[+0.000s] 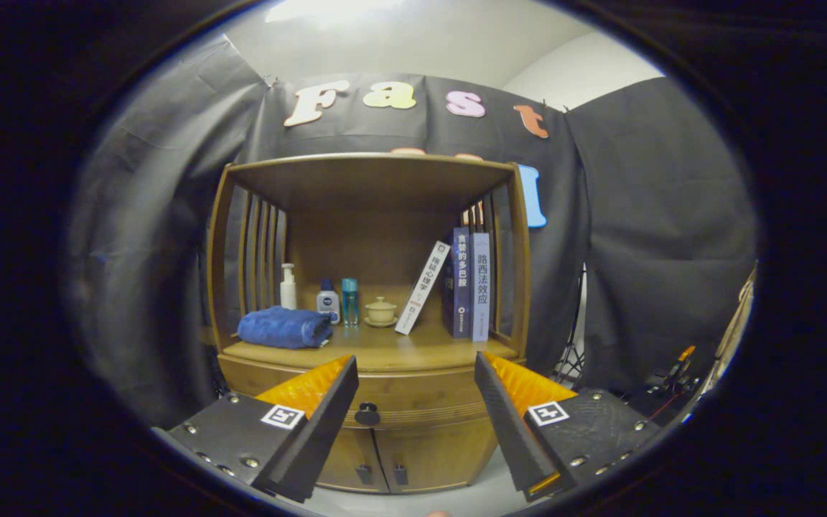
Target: Pull open the drawer, take out the items inside it, and place them on the countertop above the cabinet.
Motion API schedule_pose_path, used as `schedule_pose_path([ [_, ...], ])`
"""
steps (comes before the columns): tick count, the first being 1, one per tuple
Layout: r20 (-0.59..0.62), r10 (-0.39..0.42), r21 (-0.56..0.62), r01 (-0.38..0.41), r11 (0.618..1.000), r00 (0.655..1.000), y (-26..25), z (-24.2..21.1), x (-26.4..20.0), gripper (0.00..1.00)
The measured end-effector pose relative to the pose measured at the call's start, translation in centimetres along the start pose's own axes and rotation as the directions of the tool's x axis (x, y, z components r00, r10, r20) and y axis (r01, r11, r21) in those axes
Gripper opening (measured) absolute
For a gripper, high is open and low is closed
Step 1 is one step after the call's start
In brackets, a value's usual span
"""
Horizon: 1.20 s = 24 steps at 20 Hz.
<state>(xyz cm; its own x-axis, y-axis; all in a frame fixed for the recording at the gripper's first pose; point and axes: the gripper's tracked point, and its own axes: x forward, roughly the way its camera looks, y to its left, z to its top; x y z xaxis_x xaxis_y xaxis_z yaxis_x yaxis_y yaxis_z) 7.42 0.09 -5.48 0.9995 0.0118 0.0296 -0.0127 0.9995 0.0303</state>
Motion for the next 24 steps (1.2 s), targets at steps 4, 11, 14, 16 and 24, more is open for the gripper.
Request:
schedule_pose_path([
  [4,-0.006,0.03,0.043,-0.03,0.999,1.0,0.8,-3.5,4.4,0.97],
  [11,-0.094,0.082,0.042,-0.079,0.996,0.992,4.6,-11.5,9.8,0.99],
  [14,-0.177,0.105,0.042,-0.099,0.994,0.978,6.3,-15.9,11.4,1.0],
  [16,-0.238,0.129,0.043,-0.122,0.992,0.963,7.5,-18.5,11.6,1.0],
  [24,-0.182,0.074,0.004,-0.074,0.997,0.981,7.6,-18.4,12.7,0.45],
])
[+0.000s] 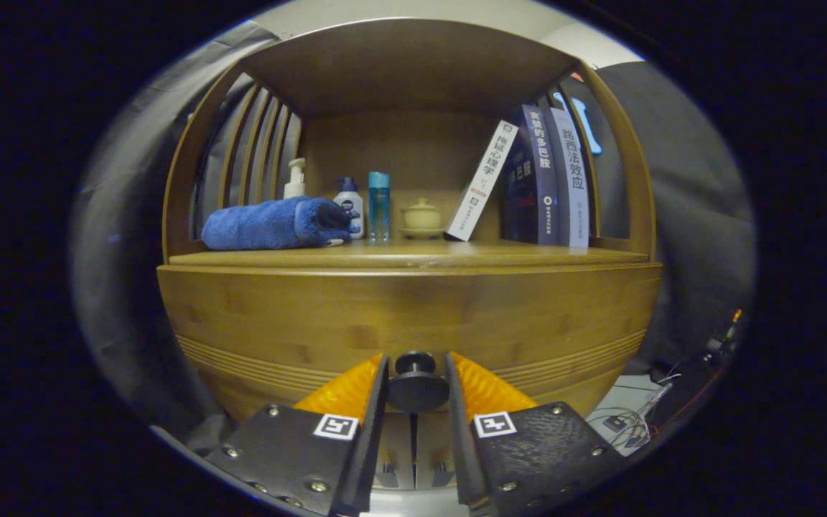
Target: Pull open the drawer, take out the items inside it, and place them on the countertop above the cabinet.
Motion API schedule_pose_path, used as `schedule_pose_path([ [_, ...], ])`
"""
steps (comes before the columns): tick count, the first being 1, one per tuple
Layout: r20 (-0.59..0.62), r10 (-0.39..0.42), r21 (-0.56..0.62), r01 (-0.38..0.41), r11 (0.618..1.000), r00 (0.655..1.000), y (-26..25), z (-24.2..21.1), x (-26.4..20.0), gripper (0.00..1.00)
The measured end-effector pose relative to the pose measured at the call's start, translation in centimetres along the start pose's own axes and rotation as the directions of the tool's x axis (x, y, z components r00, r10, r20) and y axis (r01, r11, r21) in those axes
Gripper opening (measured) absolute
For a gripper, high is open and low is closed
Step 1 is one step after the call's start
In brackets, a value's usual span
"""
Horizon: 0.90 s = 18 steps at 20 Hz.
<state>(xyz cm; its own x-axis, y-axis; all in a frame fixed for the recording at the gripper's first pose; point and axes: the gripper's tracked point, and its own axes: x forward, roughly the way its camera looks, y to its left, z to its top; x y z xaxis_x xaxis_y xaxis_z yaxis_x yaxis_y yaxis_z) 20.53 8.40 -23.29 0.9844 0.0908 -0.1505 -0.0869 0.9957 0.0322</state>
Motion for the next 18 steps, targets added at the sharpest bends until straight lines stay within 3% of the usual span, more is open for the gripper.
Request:
schedule_pose_path([
  [4,-0.004,0.033,0.083,-0.032,0.996,0.999,0.4,-0.4,0.3,0.45],
  [6,-0.028,0.073,0.052,-0.072,0.996,0.997,0.6,-0.7,0.4,0.4],
  [9,-0.017,0.033,-0.079,-0.034,0.996,0.999,0.1,-0.4,-0.6,0.29],
  [18,-0.025,0.015,-0.063,-0.017,0.998,1.0,-0.3,-1.2,-6.8,0.28],
])
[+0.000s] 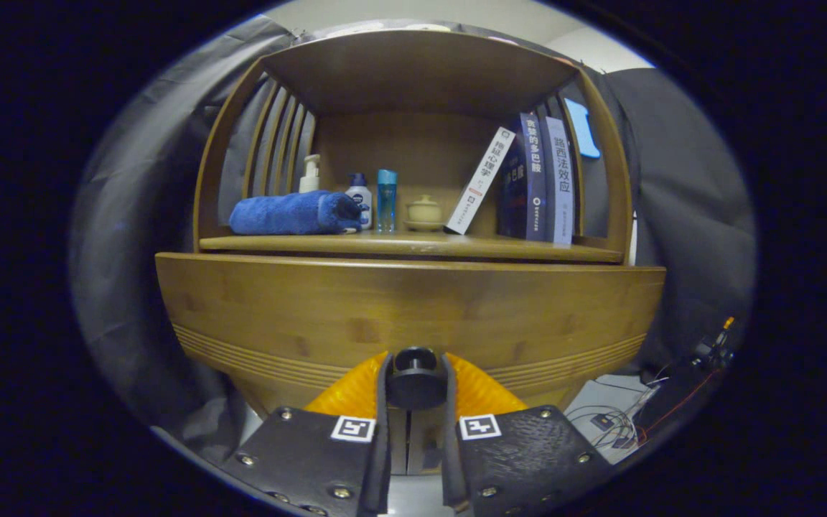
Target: Pull open the drawer, take out the items inside it, and place them on the countertop above the cabinet.
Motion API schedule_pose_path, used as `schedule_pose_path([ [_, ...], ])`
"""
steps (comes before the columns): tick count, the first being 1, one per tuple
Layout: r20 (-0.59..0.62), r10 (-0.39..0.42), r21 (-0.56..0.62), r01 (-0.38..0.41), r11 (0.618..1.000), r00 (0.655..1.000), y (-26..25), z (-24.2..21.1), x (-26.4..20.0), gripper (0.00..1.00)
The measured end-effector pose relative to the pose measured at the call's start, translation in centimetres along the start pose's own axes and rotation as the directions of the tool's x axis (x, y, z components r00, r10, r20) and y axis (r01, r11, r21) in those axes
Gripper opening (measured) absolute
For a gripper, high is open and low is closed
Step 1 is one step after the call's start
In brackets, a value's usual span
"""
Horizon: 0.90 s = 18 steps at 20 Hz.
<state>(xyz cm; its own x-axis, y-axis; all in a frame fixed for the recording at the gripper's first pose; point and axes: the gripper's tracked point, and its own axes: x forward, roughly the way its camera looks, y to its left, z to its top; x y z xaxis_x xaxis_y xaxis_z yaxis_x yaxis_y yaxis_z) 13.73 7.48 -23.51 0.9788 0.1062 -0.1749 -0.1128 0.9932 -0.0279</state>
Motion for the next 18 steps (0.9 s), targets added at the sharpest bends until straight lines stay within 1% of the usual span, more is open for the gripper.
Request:
schedule_pose_path([
  [5,-0.012,0.024,0.013,-0.024,1.0,1.0,-0.3,-0.9,-4.1,0.29],
  [10,-0.014,0.028,-0.021,-0.028,0.999,1.0,-0.3,-1.8,-8.5,0.29],
  [18,-0.031,0.061,-0.01,-0.061,0.998,0.998,0.2,-2.9,-11.9,0.28],
])
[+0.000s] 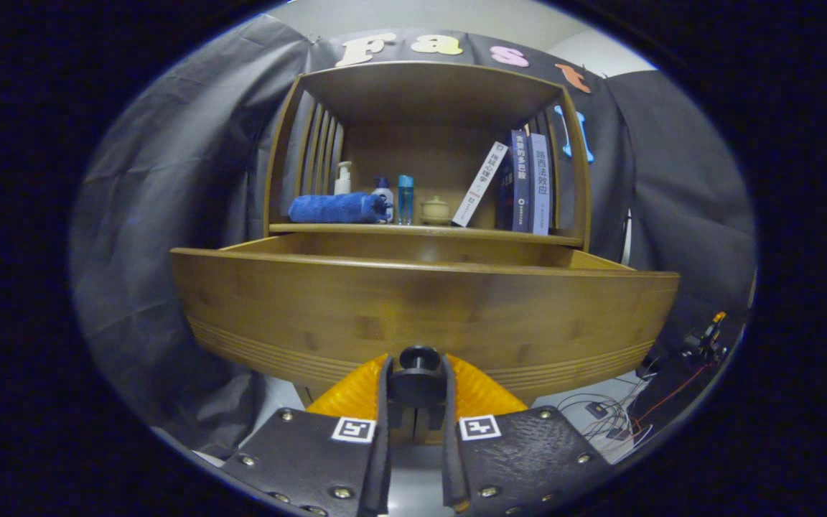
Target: Pull open the drawer, take out the items inside it, and place them on the countertop above the cabinet.
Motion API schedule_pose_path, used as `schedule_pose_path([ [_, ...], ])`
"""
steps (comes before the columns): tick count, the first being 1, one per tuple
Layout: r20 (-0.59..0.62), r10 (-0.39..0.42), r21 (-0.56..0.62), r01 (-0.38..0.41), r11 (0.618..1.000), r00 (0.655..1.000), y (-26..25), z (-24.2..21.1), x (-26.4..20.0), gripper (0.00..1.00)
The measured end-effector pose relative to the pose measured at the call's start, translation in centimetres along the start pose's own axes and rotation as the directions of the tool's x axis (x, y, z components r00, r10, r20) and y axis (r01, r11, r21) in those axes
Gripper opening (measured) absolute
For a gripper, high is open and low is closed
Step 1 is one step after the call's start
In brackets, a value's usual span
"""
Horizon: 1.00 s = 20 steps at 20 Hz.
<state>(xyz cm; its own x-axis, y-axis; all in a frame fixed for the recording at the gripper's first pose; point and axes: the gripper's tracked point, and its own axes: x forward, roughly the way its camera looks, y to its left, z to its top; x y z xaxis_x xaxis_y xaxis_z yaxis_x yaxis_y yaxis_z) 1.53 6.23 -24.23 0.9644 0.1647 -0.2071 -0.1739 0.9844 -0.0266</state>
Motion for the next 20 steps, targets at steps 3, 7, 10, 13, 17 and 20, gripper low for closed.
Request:
schedule_pose_path([
  [3,-0.019,0.041,-0.026,-0.041,0.999,0.999,0.2,-0.2,-1.0,0.29],
  [7,-0.078,0.084,0.041,-0.081,0.996,0.993,0.2,0.8,-1.7,0.42],
  [10,-0.031,0.073,0.067,-0.071,0.995,0.997,-0.8,3.9,-2.3,0.67],
  [13,-0.02,0.042,0.083,-0.04,0.996,0.999,-1.5,6.1,-2.6,0.77],
  [17,0.001,-0.003,0.038,0.003,0.999,1.0,-2.2,10.0,-1.2,0.88],
  [20,-0.048,0.01,0.041,-0.008,0.999,0.999,-1.8,11.8,1.1,0.94],
])
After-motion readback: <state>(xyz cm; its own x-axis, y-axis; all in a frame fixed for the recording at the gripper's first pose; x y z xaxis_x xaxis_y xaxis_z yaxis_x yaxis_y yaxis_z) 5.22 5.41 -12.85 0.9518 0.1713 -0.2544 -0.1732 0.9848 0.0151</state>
